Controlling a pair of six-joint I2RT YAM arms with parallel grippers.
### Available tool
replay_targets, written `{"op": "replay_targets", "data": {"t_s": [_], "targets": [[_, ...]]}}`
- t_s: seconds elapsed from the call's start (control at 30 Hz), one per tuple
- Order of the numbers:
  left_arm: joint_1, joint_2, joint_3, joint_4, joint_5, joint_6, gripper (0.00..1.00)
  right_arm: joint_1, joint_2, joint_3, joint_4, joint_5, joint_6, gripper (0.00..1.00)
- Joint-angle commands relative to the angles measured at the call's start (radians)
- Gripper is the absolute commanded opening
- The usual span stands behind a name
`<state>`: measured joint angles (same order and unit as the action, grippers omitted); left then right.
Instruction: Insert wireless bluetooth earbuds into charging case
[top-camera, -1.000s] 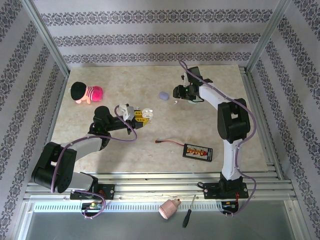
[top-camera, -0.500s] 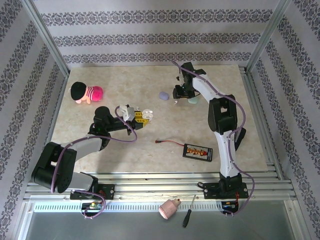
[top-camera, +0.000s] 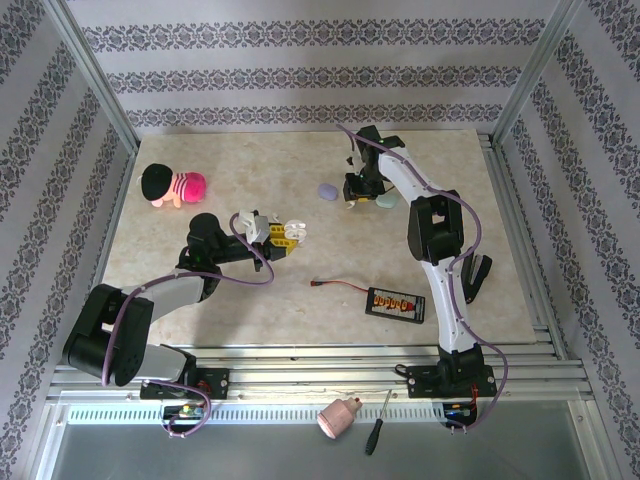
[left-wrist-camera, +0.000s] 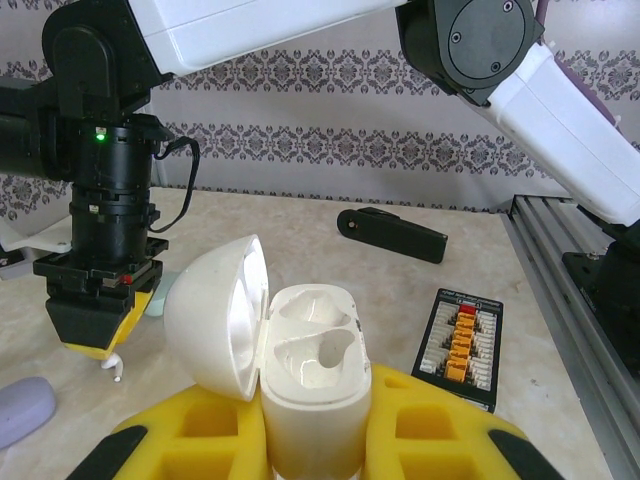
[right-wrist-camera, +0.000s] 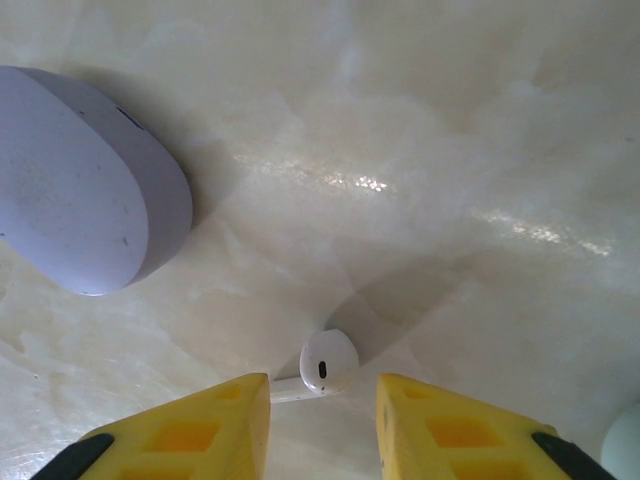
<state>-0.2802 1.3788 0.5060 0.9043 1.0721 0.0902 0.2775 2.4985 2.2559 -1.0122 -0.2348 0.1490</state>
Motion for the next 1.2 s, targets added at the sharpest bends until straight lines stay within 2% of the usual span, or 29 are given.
{"op": "replay_targets", "data": {"t_s": [0.0, 0.2, 0.87, 1.17], "targets": [[0.004, -0.008, -0.002, 0.023, 0.027, 0.0, 0.09, 0.007, 0.029, 0.035, -0.033, -0.023, -0.005, 0.32], [0.006, -0.007, 0.002, 0.022, 0.028, -0.004, 0.09, -0.001, 0.042, 0.037, -0.022, -0.043, 0.012, 0.28], [0.006, 0.003, 0.001, 0.027, 0.029, -0.01, 0.09, -0.015, 0.076, 0.051, 0.007, -0.067, 0.06, 0.27], [0.004, 0.009, 0.004, 0.021, 0.027, -0.01, 0.09, -0.014, 0.052, 0.023, 0.024, -0.072, 0.038, 0.2]]}}
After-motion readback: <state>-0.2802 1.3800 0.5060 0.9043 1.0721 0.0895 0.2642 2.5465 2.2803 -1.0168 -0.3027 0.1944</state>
